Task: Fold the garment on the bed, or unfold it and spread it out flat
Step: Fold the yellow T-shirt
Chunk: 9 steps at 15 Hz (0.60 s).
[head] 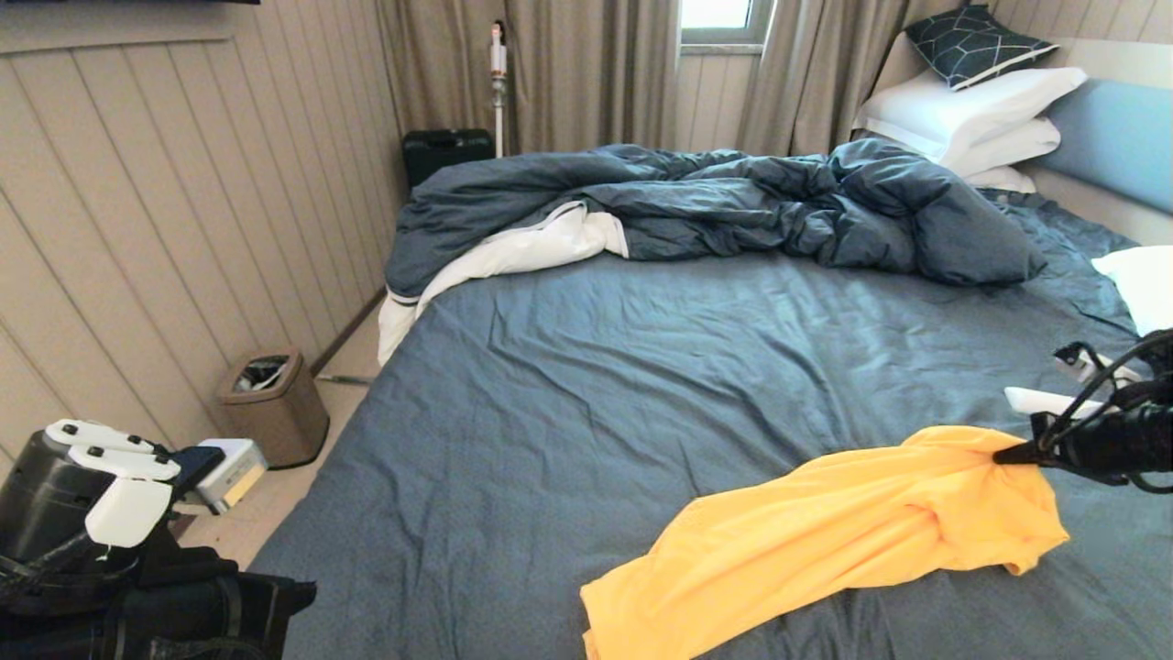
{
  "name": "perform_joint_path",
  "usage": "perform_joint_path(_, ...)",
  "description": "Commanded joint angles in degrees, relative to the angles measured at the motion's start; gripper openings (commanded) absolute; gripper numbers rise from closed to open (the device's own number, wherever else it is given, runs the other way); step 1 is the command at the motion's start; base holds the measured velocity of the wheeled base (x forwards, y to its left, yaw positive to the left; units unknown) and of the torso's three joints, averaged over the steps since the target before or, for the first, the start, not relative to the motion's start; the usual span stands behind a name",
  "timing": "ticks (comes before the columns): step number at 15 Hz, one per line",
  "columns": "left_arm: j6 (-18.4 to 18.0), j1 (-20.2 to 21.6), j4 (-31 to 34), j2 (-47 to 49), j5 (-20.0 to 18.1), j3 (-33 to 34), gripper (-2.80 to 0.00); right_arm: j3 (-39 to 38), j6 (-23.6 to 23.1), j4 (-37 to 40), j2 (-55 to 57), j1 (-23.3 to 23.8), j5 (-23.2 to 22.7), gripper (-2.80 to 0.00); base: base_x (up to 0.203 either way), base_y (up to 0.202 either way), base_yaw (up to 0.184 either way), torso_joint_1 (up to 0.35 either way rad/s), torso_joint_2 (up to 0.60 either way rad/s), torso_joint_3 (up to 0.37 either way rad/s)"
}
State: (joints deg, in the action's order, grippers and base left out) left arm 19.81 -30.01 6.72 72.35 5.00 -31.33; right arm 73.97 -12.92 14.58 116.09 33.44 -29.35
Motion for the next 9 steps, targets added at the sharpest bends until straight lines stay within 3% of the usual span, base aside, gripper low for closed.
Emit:
perform_joint_path(1, 0.15, 0.04, -0.33, 1.01, -0.38, -0.22, -2.80, 5.26, -0.61, 2.11, 2.63, 2.48, 0.09, -2.80, 0.000, 0.000, 0.000, 0.000, 0.00, 0.000)
perform_joint_path(6, 2.23, 0.30, -0.08, -3.75, 0.72, 0.47, -2.80, 20.75, -2.18, 14.82, 6.13, 6.13, 0.79, -2.80, 0.000, 0.000, 0.000, 0.000, 0.00, 0.000)
perform_joint_path(9, 2.55, 0.71, 4.59, -13.38, 5.48, 1.08, -2.80, 21.48, -2.53, 16.18, 6.15, 5.49, 0.79, -2.80, 0.000, 0.000, 0.000, 0.000, 0.00, 0.000)
